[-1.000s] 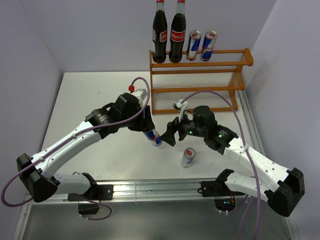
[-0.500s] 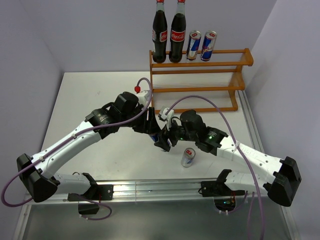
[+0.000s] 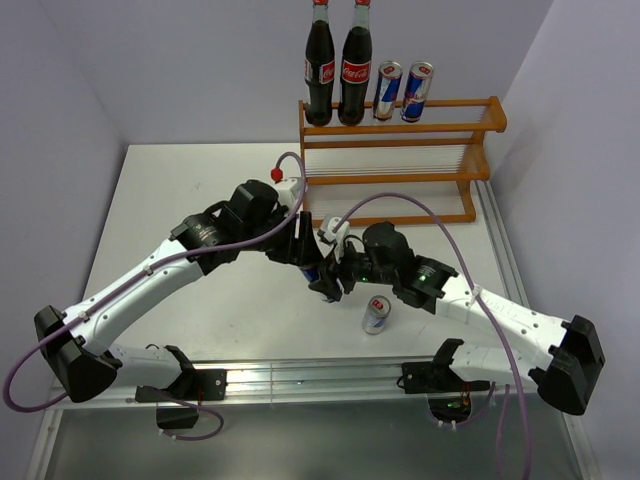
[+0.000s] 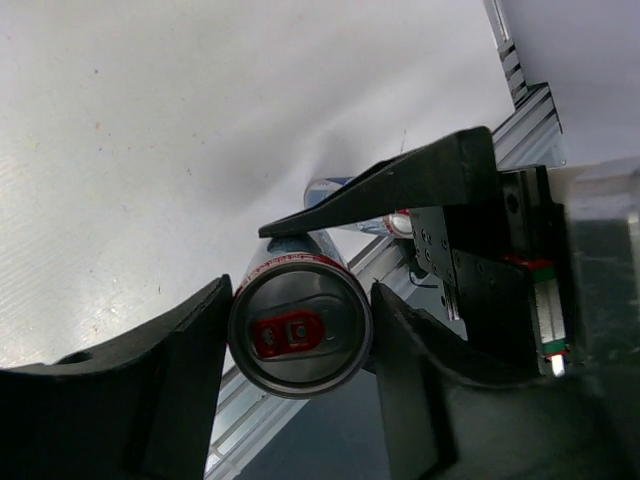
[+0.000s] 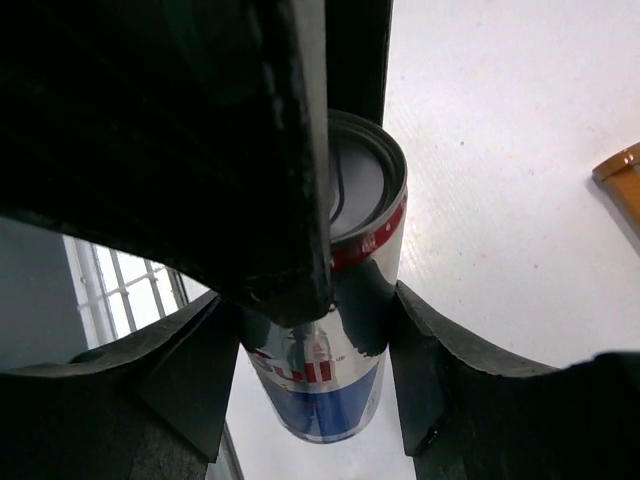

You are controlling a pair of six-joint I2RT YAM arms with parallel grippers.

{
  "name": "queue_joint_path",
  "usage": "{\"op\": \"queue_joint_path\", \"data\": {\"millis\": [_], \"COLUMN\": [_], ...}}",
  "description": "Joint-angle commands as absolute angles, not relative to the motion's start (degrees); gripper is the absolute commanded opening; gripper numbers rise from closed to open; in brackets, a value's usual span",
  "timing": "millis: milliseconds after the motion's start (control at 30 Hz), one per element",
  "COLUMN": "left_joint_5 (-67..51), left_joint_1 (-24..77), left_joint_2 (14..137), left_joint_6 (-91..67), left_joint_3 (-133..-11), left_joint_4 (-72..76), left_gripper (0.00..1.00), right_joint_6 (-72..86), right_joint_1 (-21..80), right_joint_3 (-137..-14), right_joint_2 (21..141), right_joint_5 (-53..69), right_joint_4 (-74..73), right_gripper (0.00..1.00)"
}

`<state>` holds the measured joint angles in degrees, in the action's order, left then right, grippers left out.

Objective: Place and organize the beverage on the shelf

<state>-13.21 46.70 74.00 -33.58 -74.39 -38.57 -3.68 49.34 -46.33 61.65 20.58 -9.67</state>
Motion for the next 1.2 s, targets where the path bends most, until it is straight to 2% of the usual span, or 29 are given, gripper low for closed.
{"op": "queue_joint_path", "data": {"millis": [0, 33, 67, 200, 233, 300, 433, 567, 667, 867, 1167], "left_joint_5": [-12.7, -12.7, -12.6, -9.3, -8.2, -5.6, 6.7, 17.6, 24.0, 24.3, 15.8], "left_joint_1": [46.5, 46.5, 46.5, 46.6, 46.6, 46.6, 46.6, 46.6, 46.5, 46.5, 46.5], "left_joint_2": [72.6, 71.9, 71.5, 69.7, 69.1, 68.2, 64.5, 60.9, 59.2, 54.2, 40.3], "left_joint_6": [-32.9, -32.6, -32.5, -32.3, -32.3, -32.8, -34.2, -33.6, -31.8, -25.8, -18.6], "left_joint_3": [-78.2, -78.4, -78.5, -79.3, -79.8, -80.5, -81.7, -81.0, -80.5, -76.6, -57.0], "left_joint_4": [-33.5, -33.4, -33.1, -33.1, -33.3, -33.2, -32.9, -33.0, -36.2, -38.8, -29.0], "left_gripper": [0.63, 0.74, 0.78, 0.88, 0.94, 0.99, 1.00, 1.00, 1.00, 0.99, 1.00], "right_joint_6": [-1.3, -0.8, -0.4, 1.0, 1.6, 2.0, 3.3, 6.9, 8.9, 8.6, 3.0], "right_joint_1": [49.9, 49.9, 49.9, 49.9, 49.8, 49.8, 49.7, 48.4, 45.5, 30.0, 12.8], "right_joint_3": [-44.9, -43.5, -42.9, -41.0, -40.6, -40.2, -39.3, -39.3, -39.5, -42.6, -50.5], "right_joint_2": [56.4, 54.7, 53.9, 51.2, 50.6, 50.5, 51.0, 50.7, 48.9, 48.4, 55.1], "right_joint_5": [23.2, 22.6, 22.1, 18.6, 16.5, 14.0, 5.2, -11.6, -15.2, -13.5, -10.6], "right_joint_4": [-0.4, 3.7, 5.1, 9.0, 10.0, 10.9, 12.9, 14.4, 14.9, 13.4, 20.7], "right_gripper": [0.00, 0.00, 0.00, 0.00, 0.00, 0.00, 0.00, 0.00, 0.00, 0.00, 0.00]}}
